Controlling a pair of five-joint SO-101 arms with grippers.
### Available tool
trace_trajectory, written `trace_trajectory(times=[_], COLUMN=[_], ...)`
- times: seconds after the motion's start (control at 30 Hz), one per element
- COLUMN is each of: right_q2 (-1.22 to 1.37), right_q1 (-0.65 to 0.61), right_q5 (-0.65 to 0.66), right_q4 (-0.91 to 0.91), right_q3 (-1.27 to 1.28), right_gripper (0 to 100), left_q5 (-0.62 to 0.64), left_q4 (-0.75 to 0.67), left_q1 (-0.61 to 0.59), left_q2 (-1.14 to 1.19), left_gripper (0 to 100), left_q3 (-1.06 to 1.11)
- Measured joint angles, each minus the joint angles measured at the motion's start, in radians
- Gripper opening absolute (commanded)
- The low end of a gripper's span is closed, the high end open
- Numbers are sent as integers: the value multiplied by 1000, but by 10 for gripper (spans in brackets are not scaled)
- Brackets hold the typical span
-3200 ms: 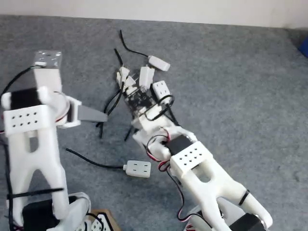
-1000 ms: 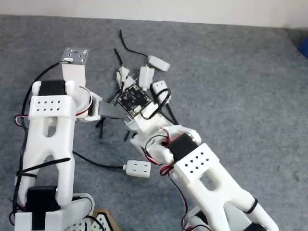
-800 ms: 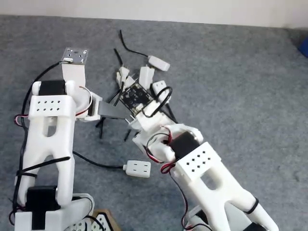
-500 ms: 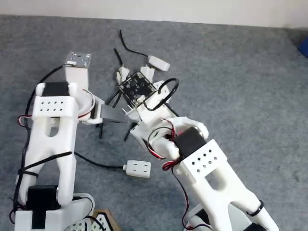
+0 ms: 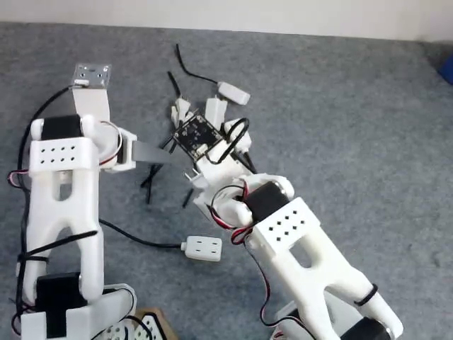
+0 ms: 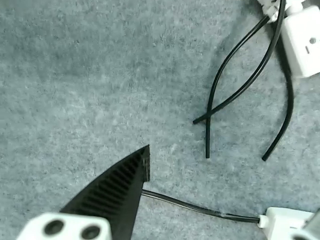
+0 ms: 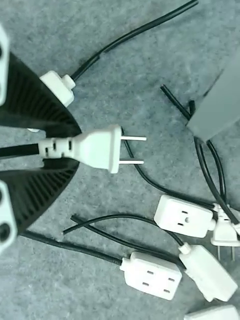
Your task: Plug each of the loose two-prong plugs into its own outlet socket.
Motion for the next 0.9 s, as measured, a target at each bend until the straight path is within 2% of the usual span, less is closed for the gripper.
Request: trace_trajectory(times=[0.3,0.9], right_q2=[0,11], right_q1=[0,-41], right_q5=[-14,-38], right_q4=[-11,3], right_q3=[0,-68], right_gripper=[6,6], left_q5=[0,3], left_q4=[12,-3], left_q1=[43,95], left_q2=[0,0], left_gripper=[511,511], left_q3=[-20,72])
